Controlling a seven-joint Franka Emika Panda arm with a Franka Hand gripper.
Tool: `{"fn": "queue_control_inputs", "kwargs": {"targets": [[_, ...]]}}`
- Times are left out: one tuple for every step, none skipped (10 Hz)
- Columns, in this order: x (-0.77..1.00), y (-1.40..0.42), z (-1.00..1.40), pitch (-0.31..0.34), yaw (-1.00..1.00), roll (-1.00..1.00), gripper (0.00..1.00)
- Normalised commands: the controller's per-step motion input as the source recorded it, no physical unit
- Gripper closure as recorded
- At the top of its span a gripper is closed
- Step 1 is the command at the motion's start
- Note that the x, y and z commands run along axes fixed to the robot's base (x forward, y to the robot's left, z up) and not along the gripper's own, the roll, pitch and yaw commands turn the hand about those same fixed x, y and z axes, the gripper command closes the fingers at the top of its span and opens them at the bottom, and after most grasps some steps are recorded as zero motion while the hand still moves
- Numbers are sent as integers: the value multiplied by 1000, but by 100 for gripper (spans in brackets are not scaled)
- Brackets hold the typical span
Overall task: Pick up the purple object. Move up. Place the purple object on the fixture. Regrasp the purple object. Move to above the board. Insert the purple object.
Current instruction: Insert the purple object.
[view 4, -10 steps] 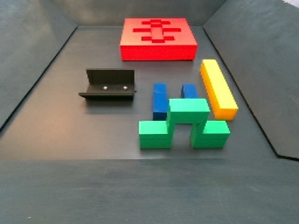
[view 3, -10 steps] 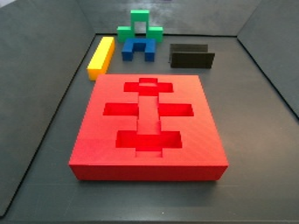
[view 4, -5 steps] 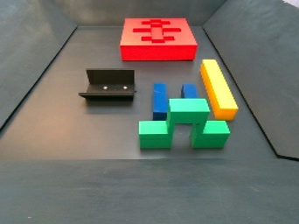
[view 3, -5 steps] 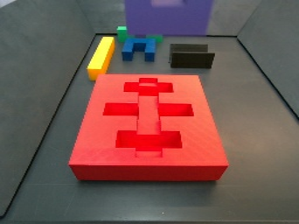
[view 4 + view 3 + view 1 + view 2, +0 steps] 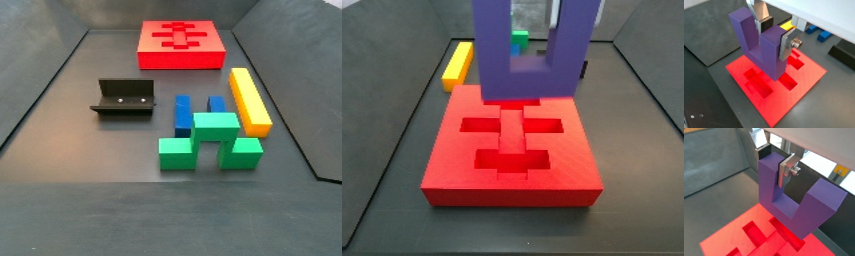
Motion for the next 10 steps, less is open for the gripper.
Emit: {"fn": "queue_control_inputs", "kwargs": {"targets": [[0,-117,-409,-111,-174,-41,100],[0,-131,-451,-126,-143,-37,100],[0,-123,-534,-151,-74,-63,100],[-43,-183,-577,-187,-20,-39,100],[0,-249,-649,-206,-6,0,100],[0,-240,-594,-137,0,50,100],[0,-200,-529,-86,0,19,100],[0,-246,-454,-66,0,60,100],[37,-194,-317,-13,-26,114,100],[66,-146,-166,0,-86,173,100]]}}
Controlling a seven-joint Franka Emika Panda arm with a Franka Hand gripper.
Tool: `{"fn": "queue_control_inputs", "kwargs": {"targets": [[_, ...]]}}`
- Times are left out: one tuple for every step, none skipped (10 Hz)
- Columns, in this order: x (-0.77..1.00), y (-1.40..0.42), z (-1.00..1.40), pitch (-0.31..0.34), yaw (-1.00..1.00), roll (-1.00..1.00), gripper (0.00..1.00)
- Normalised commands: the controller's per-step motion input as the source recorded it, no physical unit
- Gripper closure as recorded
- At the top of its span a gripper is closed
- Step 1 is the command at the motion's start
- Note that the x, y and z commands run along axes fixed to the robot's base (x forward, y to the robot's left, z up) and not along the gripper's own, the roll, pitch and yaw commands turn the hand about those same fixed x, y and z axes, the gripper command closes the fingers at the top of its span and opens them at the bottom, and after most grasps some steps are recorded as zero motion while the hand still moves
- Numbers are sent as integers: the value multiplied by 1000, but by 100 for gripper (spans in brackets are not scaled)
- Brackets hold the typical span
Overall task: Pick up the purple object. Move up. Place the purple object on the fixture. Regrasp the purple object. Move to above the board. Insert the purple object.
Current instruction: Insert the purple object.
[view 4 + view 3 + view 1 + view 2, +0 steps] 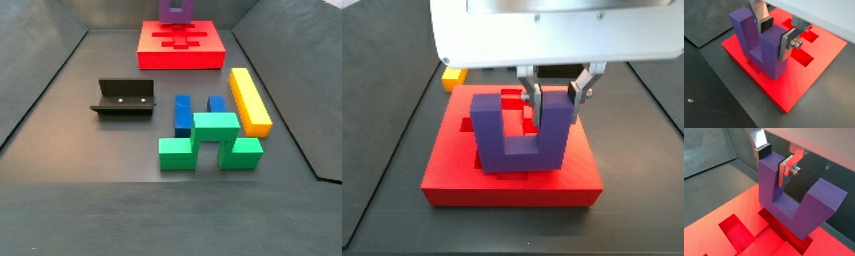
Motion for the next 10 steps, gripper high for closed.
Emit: {"fn": "queue_control_inputs", "kwargs": {"targets": [[109,-89,-103,19,-129,183,100],[117,0,-11,39,-154,134,100],[89,0,0,43,-194,100,100],[63,34,0,50,-211,86,100],[3,66,0,43,-220,94,100],[0,186,0,31,-237,39,100],[-57,303,0,0,-191,0,100],[-131,106,0,0,-49,0,100],[-91,-11,-3,0,14,0,100],[-69,-183,-26,-7,103,0,100]]}}
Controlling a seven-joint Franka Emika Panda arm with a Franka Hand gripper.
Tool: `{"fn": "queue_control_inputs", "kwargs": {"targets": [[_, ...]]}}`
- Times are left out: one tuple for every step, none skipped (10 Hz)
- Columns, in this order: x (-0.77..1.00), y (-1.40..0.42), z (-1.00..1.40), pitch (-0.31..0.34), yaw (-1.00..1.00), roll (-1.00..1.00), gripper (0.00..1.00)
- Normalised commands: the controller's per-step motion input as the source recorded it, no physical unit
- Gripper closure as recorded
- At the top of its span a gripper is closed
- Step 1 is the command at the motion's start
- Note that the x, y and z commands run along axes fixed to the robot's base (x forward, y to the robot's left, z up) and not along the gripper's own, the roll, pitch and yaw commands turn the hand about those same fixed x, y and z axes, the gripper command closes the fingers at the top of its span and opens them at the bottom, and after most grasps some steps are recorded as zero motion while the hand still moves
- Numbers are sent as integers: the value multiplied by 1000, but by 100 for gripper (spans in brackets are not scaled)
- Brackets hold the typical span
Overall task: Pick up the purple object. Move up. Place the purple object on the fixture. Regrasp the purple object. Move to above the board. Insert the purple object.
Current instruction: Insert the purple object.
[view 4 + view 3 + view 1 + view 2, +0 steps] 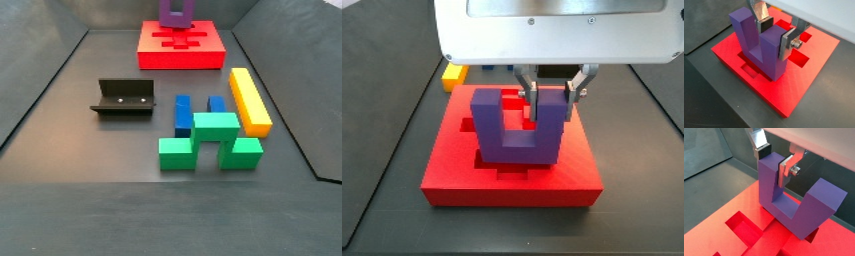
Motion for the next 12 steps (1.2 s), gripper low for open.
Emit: {"fn": "queue_control_inputs", "kwargs": {"targets": [[-20,-317,0,-29,269,-36,100],[0,-263,0,-6,309,-50,100],[120,-169,0,0,366,-50,100],[297,0,0,0,286,-30,100],[266,183,0,0,174,0,100],[234,286,0,17,89,0,100],[166,329,0,50,31,90,100],[60,237,0,71,0,159,100],[0,0,0,99,9,259,100],[0,-37,43,63,0,266,100],[-69,-140,131,56,0,331,100],[-80,-114,66,46,0,329,100]]}}
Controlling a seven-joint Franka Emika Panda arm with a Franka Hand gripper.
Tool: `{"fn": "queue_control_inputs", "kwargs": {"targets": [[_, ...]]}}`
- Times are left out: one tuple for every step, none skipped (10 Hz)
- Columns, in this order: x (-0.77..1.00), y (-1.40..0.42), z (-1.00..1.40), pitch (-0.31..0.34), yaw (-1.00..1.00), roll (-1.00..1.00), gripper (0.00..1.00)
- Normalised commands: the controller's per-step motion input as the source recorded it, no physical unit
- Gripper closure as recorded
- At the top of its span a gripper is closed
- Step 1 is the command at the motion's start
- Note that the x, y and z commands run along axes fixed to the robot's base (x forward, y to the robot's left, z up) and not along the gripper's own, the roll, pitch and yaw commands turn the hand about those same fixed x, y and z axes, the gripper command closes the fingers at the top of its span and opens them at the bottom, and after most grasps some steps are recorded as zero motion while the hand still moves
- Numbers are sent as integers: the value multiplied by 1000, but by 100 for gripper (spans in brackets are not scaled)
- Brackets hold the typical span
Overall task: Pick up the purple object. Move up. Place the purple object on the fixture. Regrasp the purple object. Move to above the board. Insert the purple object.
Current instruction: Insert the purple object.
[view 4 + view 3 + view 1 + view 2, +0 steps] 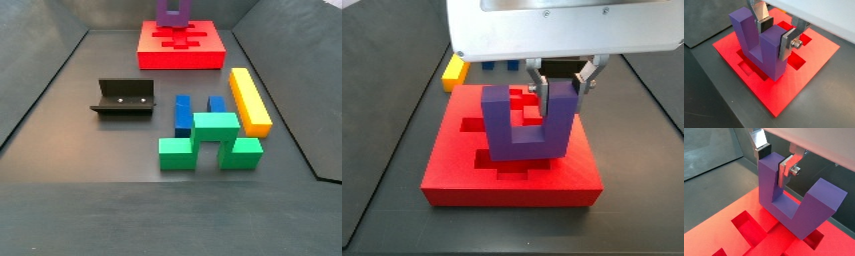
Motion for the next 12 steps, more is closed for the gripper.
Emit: {"fn": "queue_control_inputs", "kwargs": {"targets": [[-140,-94,0,26,0,316,100],[-154,-146,-3,16,0,291,100],[-114,-171,-106,0,0,249,100],[-29,-266,-126,0,0,181,100],[0,-320,-77,0,89,120,100],[169,-129,-123,0,6,71,100],[214,0,-189,6,0,87,100],[134,126,-200,10,0,74,100],[103,220,-143,30,0,61,100],[0,229,-103,50,-17,79,100],[0,174,-120,54,-31,74,100],[-54,0,-143,36,0,63,100]]}}
